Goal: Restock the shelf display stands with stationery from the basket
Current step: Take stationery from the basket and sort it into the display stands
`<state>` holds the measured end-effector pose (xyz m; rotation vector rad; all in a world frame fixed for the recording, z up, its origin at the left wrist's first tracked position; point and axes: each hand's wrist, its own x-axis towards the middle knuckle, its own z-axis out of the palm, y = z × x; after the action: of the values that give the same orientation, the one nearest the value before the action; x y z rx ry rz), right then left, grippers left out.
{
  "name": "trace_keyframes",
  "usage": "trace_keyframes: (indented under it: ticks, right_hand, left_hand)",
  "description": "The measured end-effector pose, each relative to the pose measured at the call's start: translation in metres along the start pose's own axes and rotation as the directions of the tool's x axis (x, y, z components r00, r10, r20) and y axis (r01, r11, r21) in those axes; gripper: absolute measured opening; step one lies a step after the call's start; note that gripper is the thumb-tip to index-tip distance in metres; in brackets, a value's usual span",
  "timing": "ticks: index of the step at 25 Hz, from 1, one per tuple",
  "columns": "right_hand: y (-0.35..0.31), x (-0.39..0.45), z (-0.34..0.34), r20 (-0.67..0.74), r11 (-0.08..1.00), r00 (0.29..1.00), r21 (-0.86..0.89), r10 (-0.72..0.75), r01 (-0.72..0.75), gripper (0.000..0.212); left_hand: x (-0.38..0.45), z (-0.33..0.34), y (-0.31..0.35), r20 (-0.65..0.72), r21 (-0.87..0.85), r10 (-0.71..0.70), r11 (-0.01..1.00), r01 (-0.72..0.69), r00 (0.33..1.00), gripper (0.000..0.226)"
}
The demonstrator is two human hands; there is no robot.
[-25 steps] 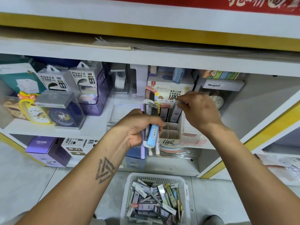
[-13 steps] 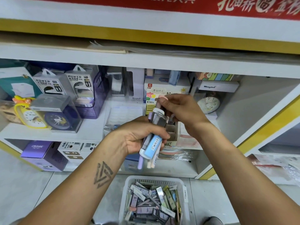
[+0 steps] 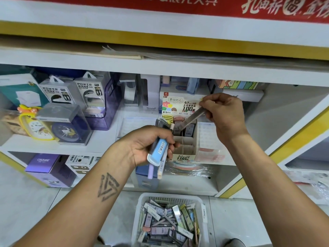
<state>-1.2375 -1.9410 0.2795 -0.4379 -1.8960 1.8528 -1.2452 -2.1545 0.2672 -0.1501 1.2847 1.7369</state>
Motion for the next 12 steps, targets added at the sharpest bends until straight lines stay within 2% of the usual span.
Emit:
trace_keyframes:
  ticks: [4,6,8,10,12]
  right_hand:
    - [0.001,-0.007,0.005,0.164,0.969,0.980,-0.201,-0.109,0.141,0.016]
    - [0.005,-0.009,0.011,0.241,0.937,0.963,-0.291,-0.122,0.192,0.011]
    - [0.011,-0.011,0.015,0.315,0.836,0.925,-0.433,-0.211,0.338,0.009]
    - [0.019,-0.015,0.016,0.387,0.656,0.863,-0.566,-0.325,0.500,0.009]
    - [0.024,-0.016,0.018,0.419,0.537,0.837,-0.642,-0.352,0.548,0.014]
  left_hand:
    - [0.001,-0.003,0.004,-0.052,-0.038,0.058,0.997,-0.060,0.997,0.012]
    - [0.002,-0.002,0.005,-0.066,-0.050,0.072,0.996,-0.075,0.995,0.011]
    - [0.002,-0.002,0.004,-0.068,-0.033,0.076,0.996,-0.078,0.995,0.013]
    - [0.001,-0.002,0.003,-0.062,0.005,0.076,0.997,-0.076,0.995,0.016]
    - [0.002,-0.001,0.002,-0.061,0.026,0.071,0.997,-0.069,0.996,0.014]
